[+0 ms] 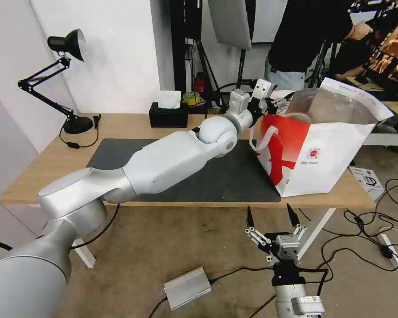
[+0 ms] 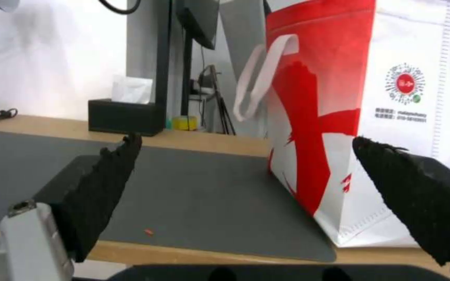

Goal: Pick up the trash from the table and place it into the takeout bag.

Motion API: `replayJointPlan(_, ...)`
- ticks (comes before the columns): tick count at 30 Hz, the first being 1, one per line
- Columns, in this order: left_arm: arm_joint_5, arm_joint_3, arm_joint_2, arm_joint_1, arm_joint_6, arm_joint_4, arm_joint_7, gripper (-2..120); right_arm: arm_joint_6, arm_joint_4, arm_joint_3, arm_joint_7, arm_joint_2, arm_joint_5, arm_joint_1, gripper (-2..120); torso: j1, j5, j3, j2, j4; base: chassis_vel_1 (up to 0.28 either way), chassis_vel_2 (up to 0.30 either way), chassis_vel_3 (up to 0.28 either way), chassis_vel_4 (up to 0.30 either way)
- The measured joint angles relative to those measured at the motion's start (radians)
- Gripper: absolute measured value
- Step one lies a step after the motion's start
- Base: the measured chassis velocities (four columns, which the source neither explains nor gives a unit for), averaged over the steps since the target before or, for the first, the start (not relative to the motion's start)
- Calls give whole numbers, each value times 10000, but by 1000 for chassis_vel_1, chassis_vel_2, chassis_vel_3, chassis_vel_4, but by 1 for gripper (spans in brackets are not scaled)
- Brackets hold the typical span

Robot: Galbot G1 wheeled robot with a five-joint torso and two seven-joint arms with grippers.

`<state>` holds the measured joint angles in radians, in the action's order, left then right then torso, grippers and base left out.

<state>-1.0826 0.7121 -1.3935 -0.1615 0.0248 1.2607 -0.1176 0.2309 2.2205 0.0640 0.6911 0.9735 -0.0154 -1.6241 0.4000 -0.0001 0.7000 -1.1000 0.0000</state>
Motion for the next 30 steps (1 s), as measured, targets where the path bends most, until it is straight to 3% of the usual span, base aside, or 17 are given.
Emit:
replayJointPlan(4,-59,-29,119,-42,36,273,-180,99,0,-1,0,0,0,0,0,100,0,0,0,0,0,0,0,0,0)
replayJointPlan(11,-58,-281,578,-146,283,973,-473,100,0,0,-1,0,0,0,0,100,0,0,0,0,-2,0,0,0,0)
replayJointPlan(15,1041,-725,1660,207,431,2101,-1060,100,0,0,0,0,0,0,0,100,0,0,0,0,0,0,0,0,0)
replayJointPlan(17,1173,-846,1897,349,473,2361,-1172,100,0,0,0,0,0,0,0,100,1,0,0,0,0,0,0,0,0)
replayJointPlan(19,1458,-1357,2879,1150,604,3476,-1603,100,0,0,0,1,0,0,0,100,-1,-3,0,0,0,0,0,0,0)
replayJointPlan(20,1458,-1357,2879,1150,604,3476,-1603,100,0,0,0,1,0,0,0,100,-1,-3,0,0,0,0,0,0,0)
replayJointPlan(23,1968,-2285,4321,2666,765,4831,-1828,100,0,0,0,0,-1,0,0,100,1,-6,0,0,2,0,0,0,0)
replayJointPlan(24,1968,-2285,4321,2666,765,4831,-1828,100,0,0,0,0,-1,0,0,100,1,-6,0,0,2,0,0,0,0)
replayJointPlan(26,2232,-3565,5445,4231,862,6153,-1888,100,0,0,0,-1,-1,-2,2,100,0,-6,-1,0,7,0,0,0,0)
replayJointPlan(28,2393,-3966,5691,4716,910,6458,-1887,100,0,-1,0,-1,-1,0,1,100,-1,-4,-1,0,6,0,0,0,0)
replayJointPlan(30,2978,-5202,6171,6173,1101,7064,-1798,100,0,0,0,0,0,-1,0,100,-2,-2,-3,-1,0,0,0,0,0)
